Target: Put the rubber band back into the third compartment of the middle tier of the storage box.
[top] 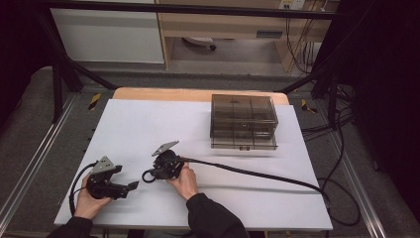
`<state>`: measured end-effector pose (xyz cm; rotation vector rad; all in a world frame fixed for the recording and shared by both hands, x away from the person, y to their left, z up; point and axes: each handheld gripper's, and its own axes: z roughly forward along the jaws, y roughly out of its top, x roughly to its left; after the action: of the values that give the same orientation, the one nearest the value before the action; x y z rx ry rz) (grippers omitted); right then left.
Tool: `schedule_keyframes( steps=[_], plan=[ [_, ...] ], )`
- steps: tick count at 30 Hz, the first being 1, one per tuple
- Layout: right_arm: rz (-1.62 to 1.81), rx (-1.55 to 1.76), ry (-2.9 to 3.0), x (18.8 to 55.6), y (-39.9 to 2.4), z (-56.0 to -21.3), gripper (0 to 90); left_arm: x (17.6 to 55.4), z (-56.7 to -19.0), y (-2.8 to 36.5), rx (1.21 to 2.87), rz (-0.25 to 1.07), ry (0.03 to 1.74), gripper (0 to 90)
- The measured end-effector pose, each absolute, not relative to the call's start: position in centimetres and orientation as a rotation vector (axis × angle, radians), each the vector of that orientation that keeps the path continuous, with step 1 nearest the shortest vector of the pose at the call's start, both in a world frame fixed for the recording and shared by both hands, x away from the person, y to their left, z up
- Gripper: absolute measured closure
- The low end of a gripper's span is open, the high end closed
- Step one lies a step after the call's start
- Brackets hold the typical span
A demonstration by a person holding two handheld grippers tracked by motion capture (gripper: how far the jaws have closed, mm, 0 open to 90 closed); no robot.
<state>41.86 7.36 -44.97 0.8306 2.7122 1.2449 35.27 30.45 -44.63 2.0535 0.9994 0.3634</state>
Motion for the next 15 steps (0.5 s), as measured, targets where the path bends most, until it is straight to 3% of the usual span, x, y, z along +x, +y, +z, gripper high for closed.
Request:
schedule_keyframes(
  steps=[15],
  plan=[
    [1.224,0.848,2.729,41.83,7.50,-45.21,83.4,35.27,-44.63,30.46,2.053,0.365,1.000,6.3]
  ],
)
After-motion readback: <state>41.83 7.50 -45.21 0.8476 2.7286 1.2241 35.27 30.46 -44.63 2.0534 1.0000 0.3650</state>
